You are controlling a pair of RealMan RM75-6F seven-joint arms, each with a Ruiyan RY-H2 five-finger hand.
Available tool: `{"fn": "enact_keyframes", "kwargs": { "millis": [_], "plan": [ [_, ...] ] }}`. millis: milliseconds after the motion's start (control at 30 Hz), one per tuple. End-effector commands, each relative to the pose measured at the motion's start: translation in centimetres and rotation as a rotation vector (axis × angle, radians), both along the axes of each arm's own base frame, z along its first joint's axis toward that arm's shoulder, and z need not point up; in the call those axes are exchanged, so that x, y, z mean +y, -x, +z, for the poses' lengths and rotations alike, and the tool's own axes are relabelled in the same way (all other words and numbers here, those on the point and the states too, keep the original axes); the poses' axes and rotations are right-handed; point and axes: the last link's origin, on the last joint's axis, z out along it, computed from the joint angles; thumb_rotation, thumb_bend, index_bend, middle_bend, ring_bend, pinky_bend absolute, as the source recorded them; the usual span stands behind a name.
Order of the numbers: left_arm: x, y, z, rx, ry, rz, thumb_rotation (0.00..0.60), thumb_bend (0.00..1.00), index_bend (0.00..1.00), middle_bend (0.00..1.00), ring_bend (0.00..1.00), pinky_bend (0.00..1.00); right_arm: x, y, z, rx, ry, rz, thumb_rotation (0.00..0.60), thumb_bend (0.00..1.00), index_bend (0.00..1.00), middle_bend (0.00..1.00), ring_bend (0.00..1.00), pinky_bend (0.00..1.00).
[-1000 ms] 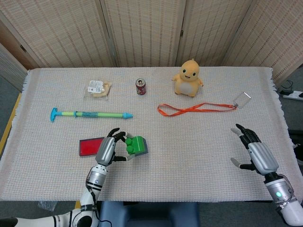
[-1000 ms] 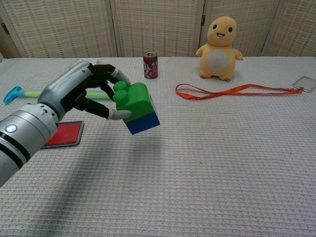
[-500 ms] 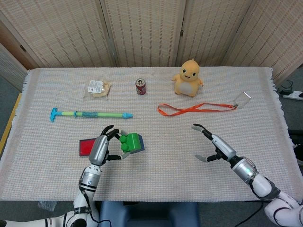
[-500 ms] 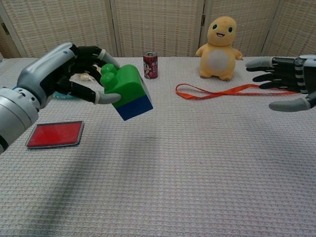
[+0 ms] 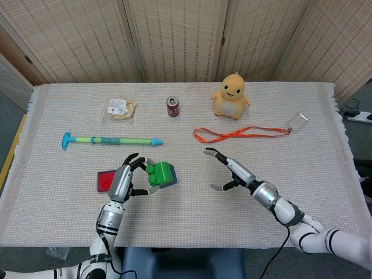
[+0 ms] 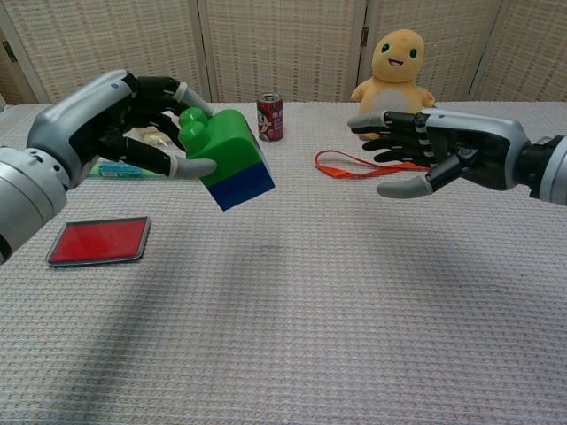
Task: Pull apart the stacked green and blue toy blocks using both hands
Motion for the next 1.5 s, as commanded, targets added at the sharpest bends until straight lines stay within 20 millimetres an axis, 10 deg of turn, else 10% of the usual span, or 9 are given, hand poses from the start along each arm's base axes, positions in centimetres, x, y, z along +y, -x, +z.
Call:
{"fn": "enact_keyframes", "kwargs": {
  "millis": [33,1500],
  "plan": [
    [0.0,-0.2,0.1,-0.004,0.007,0.002,0.600,0.44,0.73,0.87,0.47,0.15,-0.5,-1.4,-1.1,-0.030,0.008,0.008,0.600,0.33,0.03,0.00,0.00,0.00],
    [0.2,-0.1,0.7,-0.041,0.020,0.023,0.600,0.45,0.73,0.87,0.47,0.15,-0.7,-8.5,-8.5,-0.238,-0.137,-0.031,0.600,0.33,0.24,0.11,0.08,0.00]
  ]
}}
